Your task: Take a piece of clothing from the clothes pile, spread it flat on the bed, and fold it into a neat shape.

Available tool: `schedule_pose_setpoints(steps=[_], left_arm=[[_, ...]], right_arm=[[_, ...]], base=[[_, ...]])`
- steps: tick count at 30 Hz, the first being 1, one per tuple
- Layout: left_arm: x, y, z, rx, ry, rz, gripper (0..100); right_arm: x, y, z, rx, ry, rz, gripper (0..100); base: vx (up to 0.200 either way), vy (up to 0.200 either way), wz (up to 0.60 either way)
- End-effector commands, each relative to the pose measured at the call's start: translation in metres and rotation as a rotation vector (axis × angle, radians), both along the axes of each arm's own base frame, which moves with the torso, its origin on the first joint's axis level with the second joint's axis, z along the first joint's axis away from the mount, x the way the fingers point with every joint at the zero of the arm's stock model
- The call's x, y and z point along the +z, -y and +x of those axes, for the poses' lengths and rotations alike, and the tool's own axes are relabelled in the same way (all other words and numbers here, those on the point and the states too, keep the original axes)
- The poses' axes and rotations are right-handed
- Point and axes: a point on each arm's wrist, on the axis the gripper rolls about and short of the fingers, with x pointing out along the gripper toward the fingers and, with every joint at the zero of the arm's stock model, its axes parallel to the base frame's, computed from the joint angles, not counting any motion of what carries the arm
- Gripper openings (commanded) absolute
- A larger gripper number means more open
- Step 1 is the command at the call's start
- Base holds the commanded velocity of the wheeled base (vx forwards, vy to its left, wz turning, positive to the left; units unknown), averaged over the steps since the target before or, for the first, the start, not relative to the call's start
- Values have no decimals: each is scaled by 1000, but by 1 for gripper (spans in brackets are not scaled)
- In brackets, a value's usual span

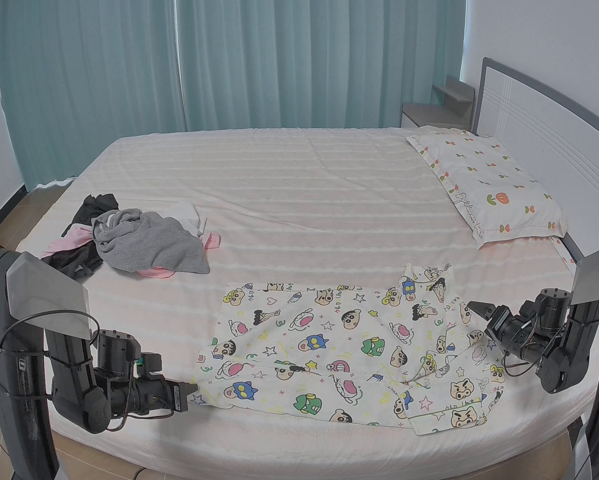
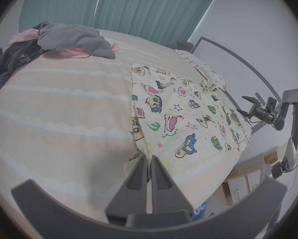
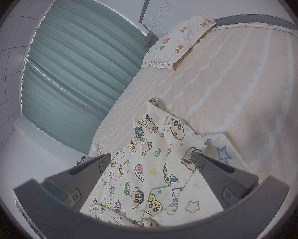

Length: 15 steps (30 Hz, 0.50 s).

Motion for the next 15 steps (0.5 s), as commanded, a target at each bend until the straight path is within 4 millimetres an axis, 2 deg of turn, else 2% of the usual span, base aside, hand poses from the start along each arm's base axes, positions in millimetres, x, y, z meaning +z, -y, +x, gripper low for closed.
schedule_pose_setpoints(steps=[1, 9, 15], left_arm=[[0, -1, -9, -3, -15, 8, 0], [-4, -2, -19, -3, -55, 15, 0], [-8, -2, -17, 1, -64, 16, 0]], right_arm=[[2, 0, 1, 0, 19, 0, 100], [2, 1, 1, -1, 19, 0, 100], [5, 3, -1, -7, 23, -4, 100]], base=[[0, 0, 0], [0, 0, 0], [0, 0, 0]])
